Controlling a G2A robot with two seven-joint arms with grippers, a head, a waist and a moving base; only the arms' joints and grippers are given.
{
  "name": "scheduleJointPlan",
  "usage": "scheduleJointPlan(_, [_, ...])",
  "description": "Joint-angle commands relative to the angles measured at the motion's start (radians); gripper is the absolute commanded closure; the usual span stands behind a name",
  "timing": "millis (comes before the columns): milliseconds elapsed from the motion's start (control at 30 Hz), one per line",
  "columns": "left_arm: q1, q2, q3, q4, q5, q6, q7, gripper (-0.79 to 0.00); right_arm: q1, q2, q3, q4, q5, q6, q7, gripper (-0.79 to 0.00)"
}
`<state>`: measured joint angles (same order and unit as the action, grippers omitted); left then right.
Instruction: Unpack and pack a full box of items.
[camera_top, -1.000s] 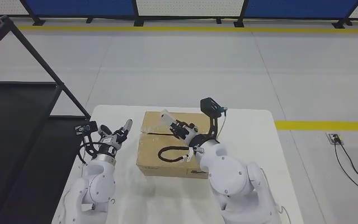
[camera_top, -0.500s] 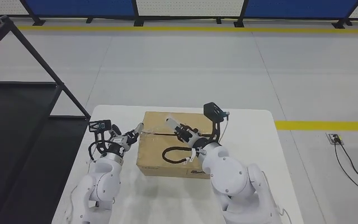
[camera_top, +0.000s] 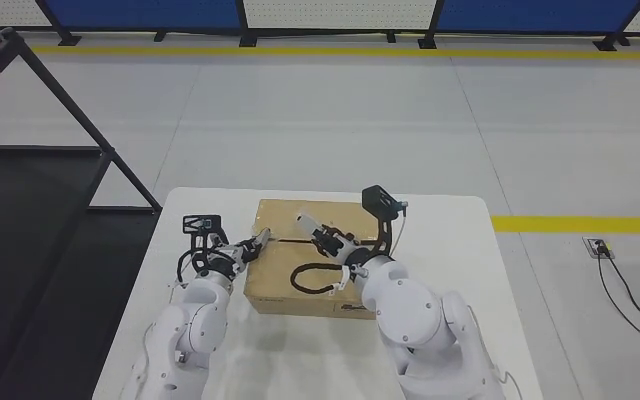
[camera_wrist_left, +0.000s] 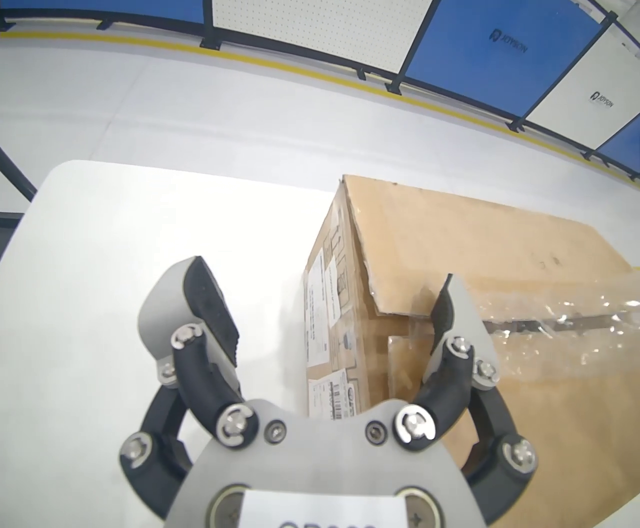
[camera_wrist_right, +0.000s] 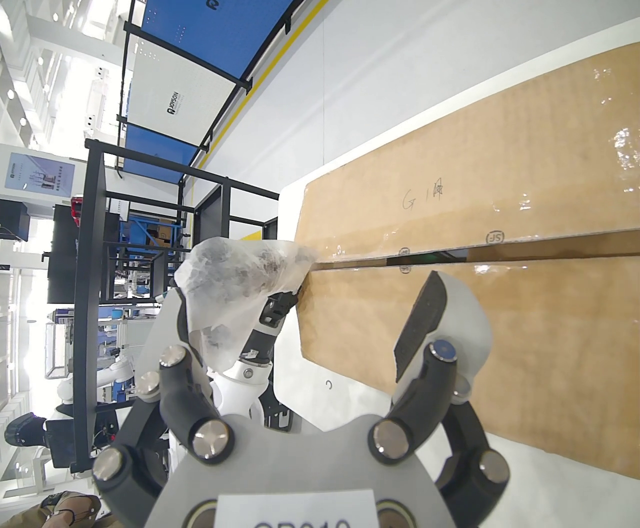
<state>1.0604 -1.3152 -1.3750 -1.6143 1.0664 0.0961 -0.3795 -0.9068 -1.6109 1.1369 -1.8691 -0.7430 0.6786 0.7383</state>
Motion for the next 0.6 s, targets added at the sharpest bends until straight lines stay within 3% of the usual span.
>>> scheduleJointPlan(0, [0.0, 0.0, 0.003, 0.003, 0.005, 0.004, 0.003, -0.785, 0.001, 0.001, 0.002, 0.002, -0.001, 0.001, 0.005, -0.785])
scheduleJointPlan(567, [-0.016, -0.003, 0.031, 0.036, 0.071, 0.034, -0.012, -0.785, 0.035, 0.009, 0.012, 0.057, -0.016, 0.048, 0.049, -0.785])
